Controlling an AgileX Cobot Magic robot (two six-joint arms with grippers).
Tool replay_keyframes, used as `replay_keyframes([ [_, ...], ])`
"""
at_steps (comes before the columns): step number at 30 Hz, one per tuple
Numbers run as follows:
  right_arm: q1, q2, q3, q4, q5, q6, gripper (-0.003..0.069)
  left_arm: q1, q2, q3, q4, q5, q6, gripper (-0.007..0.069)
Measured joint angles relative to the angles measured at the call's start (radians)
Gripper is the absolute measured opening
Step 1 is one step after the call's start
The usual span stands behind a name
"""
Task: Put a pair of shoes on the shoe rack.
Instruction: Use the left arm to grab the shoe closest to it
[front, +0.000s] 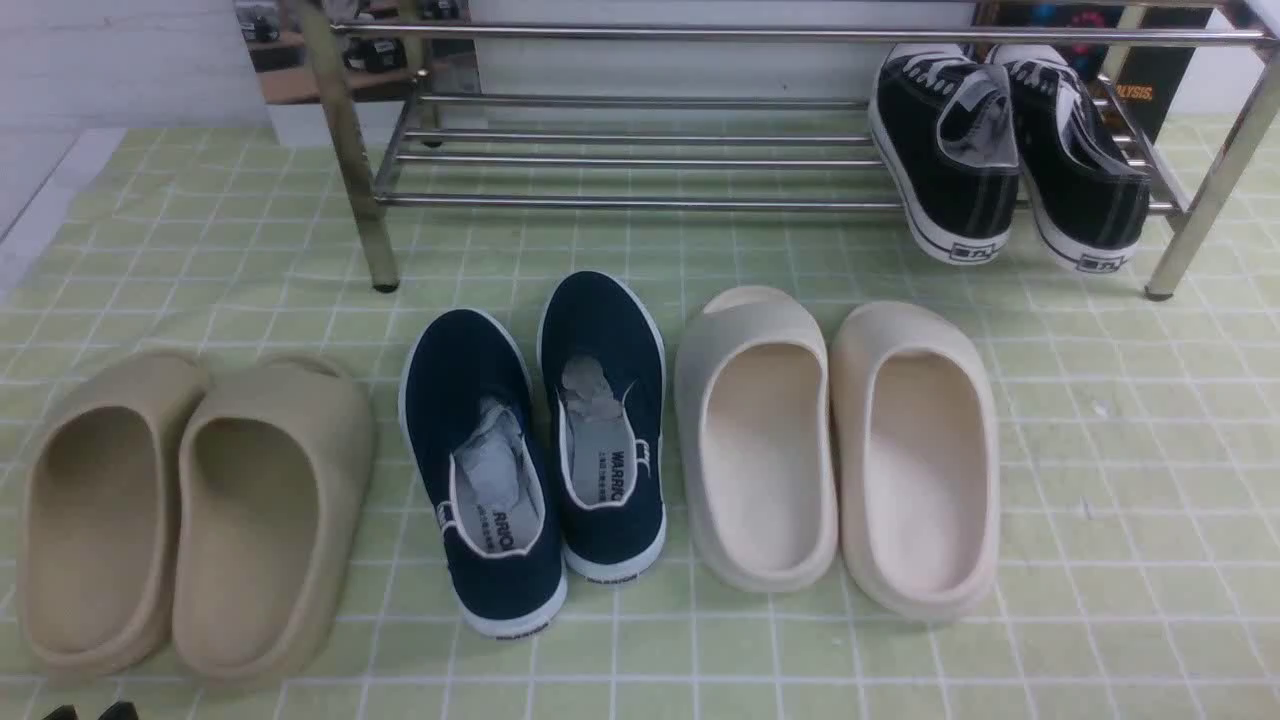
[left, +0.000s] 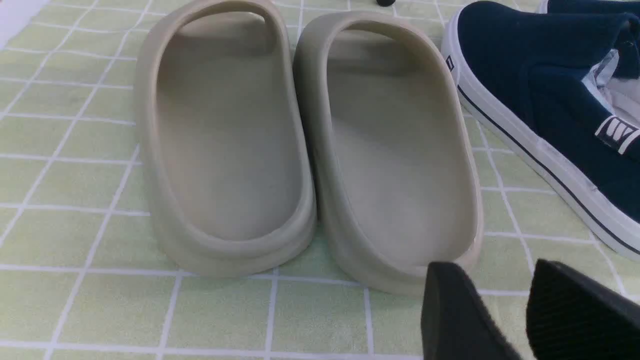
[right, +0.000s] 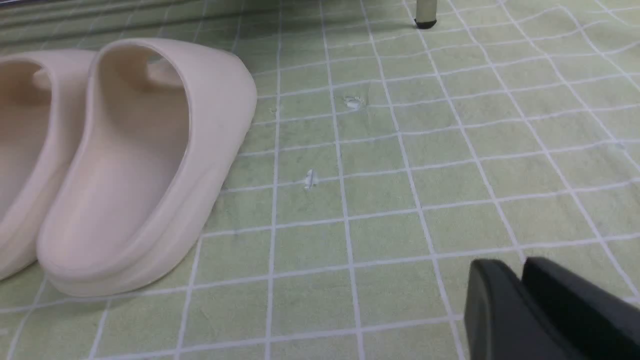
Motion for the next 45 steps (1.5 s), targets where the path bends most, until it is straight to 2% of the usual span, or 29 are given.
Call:
replay_keyframes([
  [28, 0.000, 0.000, 0.000, 0.000, 0.001, 0.000, 0.0146, 0.000, 0.000, 0.000, 0.033, -0.008, 0.003, 0.0239],
  [31, 0.000, 0.000, 0.000, 0.000, 0.001, 0.000, 0.0148, 0.000, 0.000, 0.000, 0.033, -0.043, 0.003, 0.0239],
  [40, 0.000, 0.000, 0.000, 0.000, 0.001, 0.000, 0.0165, 0.000, 0.000, 0.000, 0.037, -0.364, 0.003, 0.0239],
  [45, 0.000, 0.000, 0.000, 0.000, 0.001, 0.000, 0.0171, 0.000, 0.000, 0.000, 0.038, -0.455, 0.003, 0.0239],
])
